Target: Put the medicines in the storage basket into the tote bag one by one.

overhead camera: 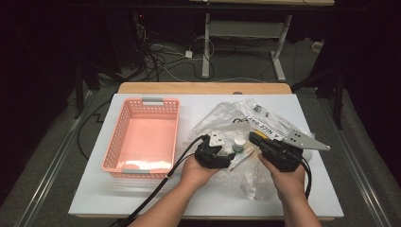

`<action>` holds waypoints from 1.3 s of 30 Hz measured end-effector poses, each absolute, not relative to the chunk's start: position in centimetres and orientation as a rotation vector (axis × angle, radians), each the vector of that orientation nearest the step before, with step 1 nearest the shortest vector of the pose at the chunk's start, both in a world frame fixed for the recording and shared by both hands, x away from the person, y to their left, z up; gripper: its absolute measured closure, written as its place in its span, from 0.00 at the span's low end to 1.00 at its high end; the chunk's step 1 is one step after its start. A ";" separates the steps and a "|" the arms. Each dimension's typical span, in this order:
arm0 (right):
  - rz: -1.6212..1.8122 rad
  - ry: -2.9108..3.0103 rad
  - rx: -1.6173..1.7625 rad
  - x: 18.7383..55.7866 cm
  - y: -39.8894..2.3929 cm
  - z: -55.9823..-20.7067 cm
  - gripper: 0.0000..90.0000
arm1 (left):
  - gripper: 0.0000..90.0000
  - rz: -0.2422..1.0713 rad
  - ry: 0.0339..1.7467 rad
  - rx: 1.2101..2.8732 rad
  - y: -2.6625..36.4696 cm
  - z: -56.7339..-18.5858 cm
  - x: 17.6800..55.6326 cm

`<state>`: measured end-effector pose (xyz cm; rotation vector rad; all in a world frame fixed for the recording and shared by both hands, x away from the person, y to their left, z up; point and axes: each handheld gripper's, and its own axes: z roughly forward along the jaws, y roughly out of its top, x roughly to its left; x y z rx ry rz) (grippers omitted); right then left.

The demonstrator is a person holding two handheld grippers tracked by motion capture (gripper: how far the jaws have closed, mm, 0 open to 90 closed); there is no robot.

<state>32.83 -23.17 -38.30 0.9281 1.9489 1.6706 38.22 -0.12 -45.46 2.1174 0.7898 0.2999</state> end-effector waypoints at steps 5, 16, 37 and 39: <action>1.672 1.949 0.927 32.8 -23.2 -38.3 1.00 | 0.38 0.342 0.837 2.139 -0.5 -46.4 39.6; 1.673 1.955 0.932 32.9 -23.1 -38.5 1.00 | 0.39 0.375 0.881 2.128 -1.1 -47.1 41.6; 1.666 1.952 0.941 33.1 -23.2 -38.5 1.00 | 0.29 0.345 0.789 2.126 -0.5 -45.8 38.2; 1.665 1.952 0.940 33.1 -23.2 -38.5 1.00 | 0.29 0.350 0.783 2.114 -0.2 -45.7 37.5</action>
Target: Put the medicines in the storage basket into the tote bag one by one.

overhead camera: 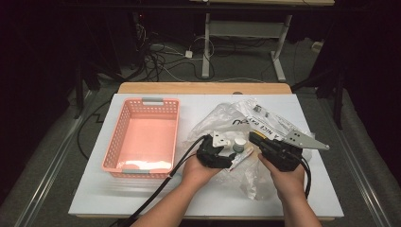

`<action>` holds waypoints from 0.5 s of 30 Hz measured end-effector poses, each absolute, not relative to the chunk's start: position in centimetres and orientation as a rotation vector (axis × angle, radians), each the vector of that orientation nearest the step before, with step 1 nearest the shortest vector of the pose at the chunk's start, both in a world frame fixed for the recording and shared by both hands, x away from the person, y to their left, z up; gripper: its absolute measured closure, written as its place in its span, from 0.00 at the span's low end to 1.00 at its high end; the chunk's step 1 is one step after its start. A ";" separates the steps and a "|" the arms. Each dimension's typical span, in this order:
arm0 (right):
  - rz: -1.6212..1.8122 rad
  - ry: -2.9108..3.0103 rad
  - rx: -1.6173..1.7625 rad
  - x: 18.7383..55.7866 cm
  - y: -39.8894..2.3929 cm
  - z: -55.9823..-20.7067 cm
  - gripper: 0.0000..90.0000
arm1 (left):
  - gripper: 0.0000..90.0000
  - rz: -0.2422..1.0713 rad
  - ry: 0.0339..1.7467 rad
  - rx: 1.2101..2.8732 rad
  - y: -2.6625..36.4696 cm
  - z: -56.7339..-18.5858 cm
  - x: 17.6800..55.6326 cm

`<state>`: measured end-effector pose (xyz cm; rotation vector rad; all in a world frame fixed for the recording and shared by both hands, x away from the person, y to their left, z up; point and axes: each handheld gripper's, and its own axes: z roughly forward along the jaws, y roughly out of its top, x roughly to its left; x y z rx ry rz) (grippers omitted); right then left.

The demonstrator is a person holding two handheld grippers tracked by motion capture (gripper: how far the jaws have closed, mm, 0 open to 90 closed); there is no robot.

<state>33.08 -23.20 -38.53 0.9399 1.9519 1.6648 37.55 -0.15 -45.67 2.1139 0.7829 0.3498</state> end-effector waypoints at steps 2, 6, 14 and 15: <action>1.664 1.953 0.940 33.1 -23.2 -38.5 1.00 | 0.29 0.358 0.772 2.113 0.2 -45.5 37.0; 1.661 1.955 0.938 33.1 -23.1 -38.6 1.00 | 0.29 0.364 0.754 2.112 0.8 -45.4 36.1; 1.658 1.955 0.943 33.1 -23.2 -38.6 1.00 | 0.29 0.301 0.693 2.078 2.6 -44.6 33.1; 1.659 1.953 0.943 33.1 -23.2 -38.6 1.00 | 0.29 0.294 0.691 2.069 3.0 -44.5 32.7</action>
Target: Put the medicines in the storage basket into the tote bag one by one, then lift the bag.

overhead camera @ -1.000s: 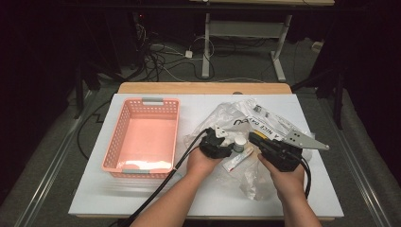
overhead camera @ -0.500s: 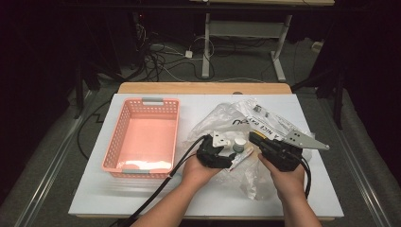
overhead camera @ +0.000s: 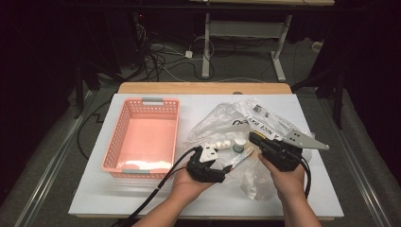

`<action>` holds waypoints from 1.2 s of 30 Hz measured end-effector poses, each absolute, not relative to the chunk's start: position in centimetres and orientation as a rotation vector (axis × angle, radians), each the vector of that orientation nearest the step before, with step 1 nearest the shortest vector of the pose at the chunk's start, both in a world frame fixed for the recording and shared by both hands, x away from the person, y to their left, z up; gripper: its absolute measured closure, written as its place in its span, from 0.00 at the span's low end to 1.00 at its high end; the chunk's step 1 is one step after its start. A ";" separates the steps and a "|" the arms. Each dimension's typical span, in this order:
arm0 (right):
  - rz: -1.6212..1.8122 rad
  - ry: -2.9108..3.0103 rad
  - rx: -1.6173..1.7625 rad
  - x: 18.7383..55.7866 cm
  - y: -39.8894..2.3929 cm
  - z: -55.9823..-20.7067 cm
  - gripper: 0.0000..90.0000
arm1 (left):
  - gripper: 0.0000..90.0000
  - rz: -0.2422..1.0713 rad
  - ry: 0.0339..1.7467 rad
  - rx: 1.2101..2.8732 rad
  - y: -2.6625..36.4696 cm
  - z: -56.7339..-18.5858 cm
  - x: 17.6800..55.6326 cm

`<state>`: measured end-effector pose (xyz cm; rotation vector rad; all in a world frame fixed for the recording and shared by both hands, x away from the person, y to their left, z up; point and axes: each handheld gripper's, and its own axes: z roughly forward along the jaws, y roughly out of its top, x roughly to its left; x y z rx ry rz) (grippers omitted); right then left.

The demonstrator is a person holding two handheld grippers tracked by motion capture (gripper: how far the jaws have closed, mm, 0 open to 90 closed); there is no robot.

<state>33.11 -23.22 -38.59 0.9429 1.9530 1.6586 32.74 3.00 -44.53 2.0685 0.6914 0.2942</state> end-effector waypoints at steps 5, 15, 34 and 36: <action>1.650 1.961 0.951 33.0 -23.0 -38.7 1.00 | 0.33 0.223 0.670 2.049 4.9 -45.3 30.9; 1.615 1.981 0.983 32.8 -23.3 -38.6 1.00 | 0.32 0.250 0.605 2.040 8.4 -45.6 27.5; 1.463 1.929 1.131 30.5 -28.6 -41.5 1.00 | 0.31 0.364 0.625 2.048 8.5 -45.7 27.7; 1.447 1.921 1.138 30.3 -29.3 -41.6 1.00 | 0.30 0.365 0.625 2.041 8.5 -45.6 27.8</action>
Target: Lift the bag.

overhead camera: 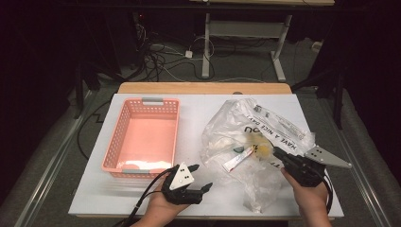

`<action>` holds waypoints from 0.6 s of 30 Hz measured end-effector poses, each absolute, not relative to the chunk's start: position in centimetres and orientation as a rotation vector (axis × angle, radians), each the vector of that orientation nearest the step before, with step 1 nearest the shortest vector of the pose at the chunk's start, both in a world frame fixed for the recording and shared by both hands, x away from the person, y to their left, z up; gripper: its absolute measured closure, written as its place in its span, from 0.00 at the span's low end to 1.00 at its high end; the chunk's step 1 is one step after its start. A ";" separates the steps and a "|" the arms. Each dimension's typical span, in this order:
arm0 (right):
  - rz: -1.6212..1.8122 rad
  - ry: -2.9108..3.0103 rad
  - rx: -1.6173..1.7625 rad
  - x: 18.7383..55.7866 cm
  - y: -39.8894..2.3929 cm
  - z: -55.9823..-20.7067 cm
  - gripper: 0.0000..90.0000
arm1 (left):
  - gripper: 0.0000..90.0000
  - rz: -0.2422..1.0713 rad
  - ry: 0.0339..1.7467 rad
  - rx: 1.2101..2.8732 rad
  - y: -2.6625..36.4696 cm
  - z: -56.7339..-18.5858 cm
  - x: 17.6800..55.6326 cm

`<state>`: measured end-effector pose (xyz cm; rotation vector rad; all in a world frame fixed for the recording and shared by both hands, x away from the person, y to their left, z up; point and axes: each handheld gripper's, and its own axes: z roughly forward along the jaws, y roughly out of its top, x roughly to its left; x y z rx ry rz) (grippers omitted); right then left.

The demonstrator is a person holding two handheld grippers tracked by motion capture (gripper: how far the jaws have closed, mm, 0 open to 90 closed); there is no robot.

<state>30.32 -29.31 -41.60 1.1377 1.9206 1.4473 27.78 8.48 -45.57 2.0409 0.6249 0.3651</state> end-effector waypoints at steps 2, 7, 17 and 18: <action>1.430 1.909 1.145 30.1 -29.9 -41.7 1.00 | 0.30 0.370 0.623 2.033 8.4 -45.4 27.8; 1.406 1.885 1.167 29.5 -31.0 -41.7 1.00 | 0.28 0.415 0.591 2.045 7.2 -45.4 29.0; 1.412 1.891 1.166 29.1 -30.4 -41.7 1.00 | 0.67 0.389 0.627 2.214 3.4 -47.6 32.3; 1.415 1.893 1.157 28.8 -30.4 -41.5 0.97 | 0.76 0.382 0.630 2.209 3.4 -47.6 32.2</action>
